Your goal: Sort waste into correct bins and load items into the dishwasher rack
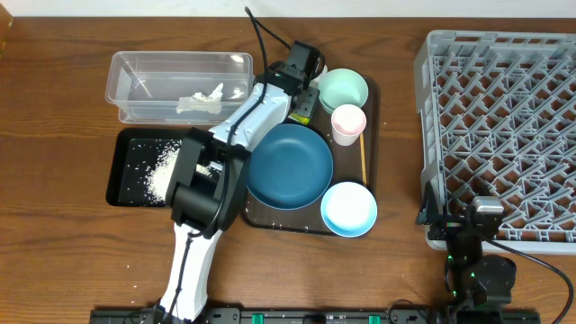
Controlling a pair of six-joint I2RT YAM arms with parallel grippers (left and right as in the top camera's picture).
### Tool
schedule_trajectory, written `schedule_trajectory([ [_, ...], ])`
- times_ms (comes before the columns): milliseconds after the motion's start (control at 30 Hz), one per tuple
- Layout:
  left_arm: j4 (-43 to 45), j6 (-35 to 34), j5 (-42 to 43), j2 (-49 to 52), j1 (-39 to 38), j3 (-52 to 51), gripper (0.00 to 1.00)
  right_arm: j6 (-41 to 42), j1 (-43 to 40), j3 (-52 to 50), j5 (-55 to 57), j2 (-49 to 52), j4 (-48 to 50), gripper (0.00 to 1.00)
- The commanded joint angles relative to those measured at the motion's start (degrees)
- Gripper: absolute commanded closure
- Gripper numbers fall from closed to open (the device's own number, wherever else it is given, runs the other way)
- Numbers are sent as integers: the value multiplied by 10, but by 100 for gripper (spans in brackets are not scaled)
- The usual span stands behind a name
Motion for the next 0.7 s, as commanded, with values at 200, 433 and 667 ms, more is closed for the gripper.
schedule_trajectory([
  [200,3,3,-5,4,0,4,66,-7,-6,-1,2,-3,-2,1],
  [433,-28,-12,-5,-51,-8,4,81,-7,-6,-1,2,-3,-2,1],
  [667,-47,-22,-5,-116,-16,4,94,-7,-6,-1,2,-3,-2,1],
])
